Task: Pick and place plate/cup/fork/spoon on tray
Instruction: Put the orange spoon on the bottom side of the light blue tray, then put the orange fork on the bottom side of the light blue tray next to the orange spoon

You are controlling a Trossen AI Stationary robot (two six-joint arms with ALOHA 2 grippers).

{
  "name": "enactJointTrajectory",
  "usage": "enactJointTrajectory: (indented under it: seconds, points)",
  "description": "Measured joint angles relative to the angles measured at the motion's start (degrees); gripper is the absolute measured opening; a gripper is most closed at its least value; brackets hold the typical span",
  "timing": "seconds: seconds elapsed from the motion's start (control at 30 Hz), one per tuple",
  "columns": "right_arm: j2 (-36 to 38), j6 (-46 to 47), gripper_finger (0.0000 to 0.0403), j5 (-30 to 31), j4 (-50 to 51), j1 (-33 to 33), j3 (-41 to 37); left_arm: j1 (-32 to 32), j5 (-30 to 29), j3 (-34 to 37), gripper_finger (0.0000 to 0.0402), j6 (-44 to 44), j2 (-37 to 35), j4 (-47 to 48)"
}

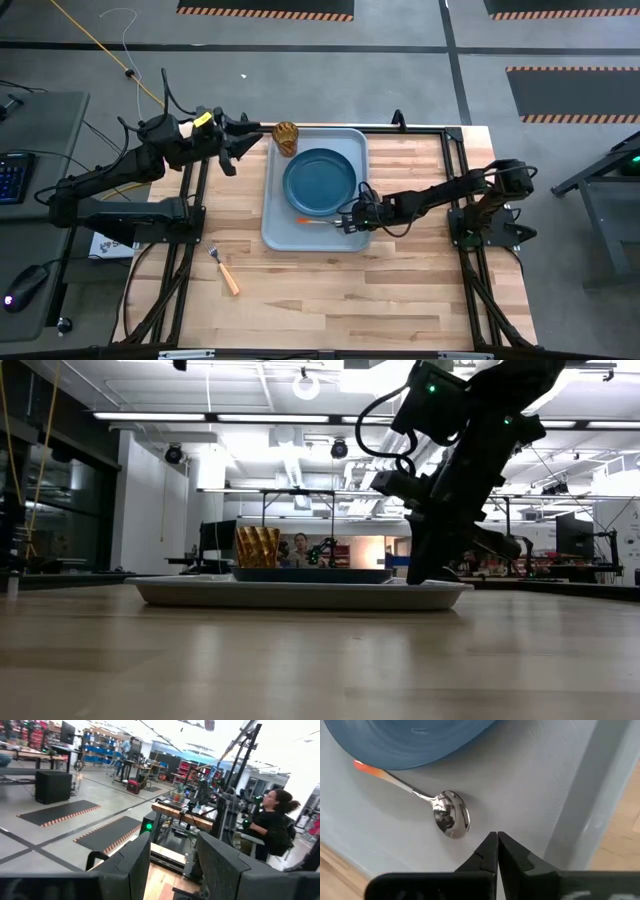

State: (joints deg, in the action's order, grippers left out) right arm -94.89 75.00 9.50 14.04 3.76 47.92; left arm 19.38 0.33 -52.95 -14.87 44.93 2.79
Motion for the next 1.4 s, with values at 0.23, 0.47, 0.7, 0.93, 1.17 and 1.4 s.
enactJointTrajectory:
  seconds: [0.23,0.47,0.7,0.93,1.17,1.4]
  points:
    - [-0.4,1.1,0.0,1.3,-0.5,0.0,0.0,0.0,-2.2,0.0,0.0154,0.0,0.0,-0.1]
    - [-1.5,2.7,0.0,1.4,-2.3,0.0,0.0,0.0,-2.2,0.0,0.0154,-1.4,0.1,-0.1]
    - [-2.7,4.5,0.0,1.2,-4.5,0.0,0.0,0.0,-2.1,0.0,0.0154,-1.6,0.1,-0.1]
    - [-3.1,6.1,0.0,1.1,-5.9,0.0,0.0,0.0,-2.1,0.0,0.0154,-1.6,0.1,-0.1]
    - [-3.1,6.2,0.0,1.5,-6.6,-0.4,0.0,0.0,-2.1,0.0,0.0154,-1.5,0.1,-0.1]
    - [-1.7,-0.4,0.0,-2.4,-2.5,-2.1,0.0,0.0,2.1,0.0,0.0154,-2.9,0.2,0.6]
